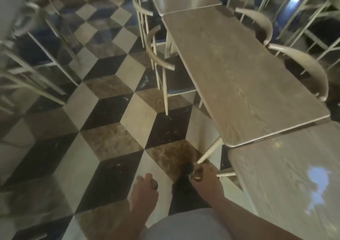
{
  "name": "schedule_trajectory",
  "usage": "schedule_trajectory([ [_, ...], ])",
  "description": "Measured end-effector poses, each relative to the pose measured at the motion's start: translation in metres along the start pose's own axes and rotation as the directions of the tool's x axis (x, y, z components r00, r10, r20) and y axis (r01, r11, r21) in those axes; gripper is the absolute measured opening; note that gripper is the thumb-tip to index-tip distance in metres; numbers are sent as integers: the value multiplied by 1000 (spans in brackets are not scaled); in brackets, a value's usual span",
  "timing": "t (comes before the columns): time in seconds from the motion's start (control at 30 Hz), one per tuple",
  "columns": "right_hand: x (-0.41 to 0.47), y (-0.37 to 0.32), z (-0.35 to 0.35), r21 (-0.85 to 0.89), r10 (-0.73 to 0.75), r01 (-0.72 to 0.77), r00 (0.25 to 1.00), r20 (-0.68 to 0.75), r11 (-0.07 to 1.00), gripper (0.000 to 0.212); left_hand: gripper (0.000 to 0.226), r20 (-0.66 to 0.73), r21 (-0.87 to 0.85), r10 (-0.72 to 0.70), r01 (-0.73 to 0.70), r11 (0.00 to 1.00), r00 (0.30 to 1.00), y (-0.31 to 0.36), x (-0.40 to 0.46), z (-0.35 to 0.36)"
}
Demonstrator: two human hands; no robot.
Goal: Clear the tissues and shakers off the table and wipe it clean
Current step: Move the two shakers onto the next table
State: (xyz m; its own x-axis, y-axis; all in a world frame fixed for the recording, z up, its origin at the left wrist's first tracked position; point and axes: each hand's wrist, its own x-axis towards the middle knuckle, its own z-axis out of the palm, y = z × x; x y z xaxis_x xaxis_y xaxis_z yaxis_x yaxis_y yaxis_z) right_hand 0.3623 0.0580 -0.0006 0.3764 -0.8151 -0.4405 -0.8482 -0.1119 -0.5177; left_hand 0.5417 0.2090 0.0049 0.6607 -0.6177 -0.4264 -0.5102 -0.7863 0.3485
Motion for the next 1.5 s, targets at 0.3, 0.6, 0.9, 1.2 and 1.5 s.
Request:
schedule_trajectory([
  [0.3, 148, -45, -73, 65, 61, -66, 996, 72, 996, 58, 46, 148, 27, 162, -168, 985, 976, 99, 146, -60],
  [0.6, 213, -69, -108, 365, 220, -168, 970, -104, 916, 36, 48, 196, 81, 395, -416, 906, 898, 207, 265, -95],
  [0.9, 293, -93, -124, 481, 627, -492, 761, -167, 725, 46, 50, 475, 150, 573, -703, 695, 668, 299, 412, -134],
  [1.2, 306, -122, -101, 733, 875, -531, 449, -183, 426, 30, 45, 616, 95, 659, -871, 482, 432, 367, 478, -128],
  [1.5, 327, -86, -137, 838, 941, -447, 264, -210, 313, 41, 54, 543, 16, 692, -830, 557, 475, 445, 480, -67],
])
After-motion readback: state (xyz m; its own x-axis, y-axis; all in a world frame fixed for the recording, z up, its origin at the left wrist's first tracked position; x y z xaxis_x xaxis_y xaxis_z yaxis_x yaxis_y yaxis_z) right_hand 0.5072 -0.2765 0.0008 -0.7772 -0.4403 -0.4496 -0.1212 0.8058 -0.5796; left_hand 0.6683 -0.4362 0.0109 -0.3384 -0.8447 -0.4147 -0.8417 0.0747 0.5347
